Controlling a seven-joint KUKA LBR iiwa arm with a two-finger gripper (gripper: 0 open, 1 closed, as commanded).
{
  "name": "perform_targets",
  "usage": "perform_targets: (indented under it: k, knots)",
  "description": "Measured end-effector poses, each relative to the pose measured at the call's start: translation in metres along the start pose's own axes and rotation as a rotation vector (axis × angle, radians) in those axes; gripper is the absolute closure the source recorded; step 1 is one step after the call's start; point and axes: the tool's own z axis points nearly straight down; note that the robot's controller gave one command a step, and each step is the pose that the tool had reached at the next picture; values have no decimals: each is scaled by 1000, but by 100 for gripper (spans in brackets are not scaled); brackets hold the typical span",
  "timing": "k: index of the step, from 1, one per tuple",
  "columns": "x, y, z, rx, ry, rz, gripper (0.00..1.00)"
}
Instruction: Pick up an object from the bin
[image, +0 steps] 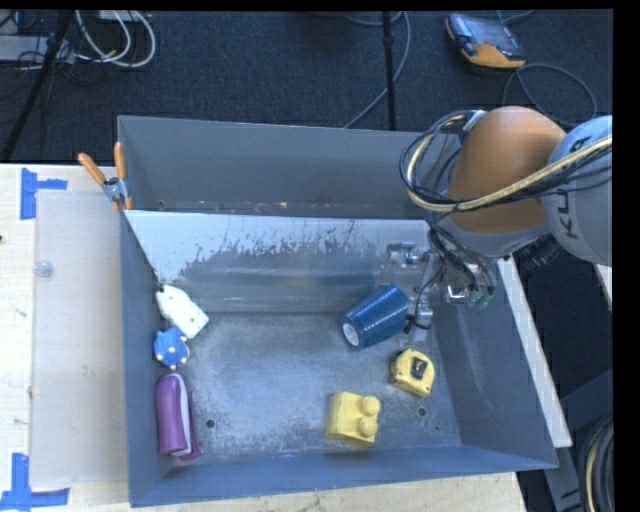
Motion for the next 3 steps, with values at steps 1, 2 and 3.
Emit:
perform_targets:
  k: [1,2,3]
  knots:
    - [-1,0,-5,1,-7,-1,0]
    - [-8,-14,44,1,-8,-111,0]
    - [-10,-28,58,0,-2,-184,0]
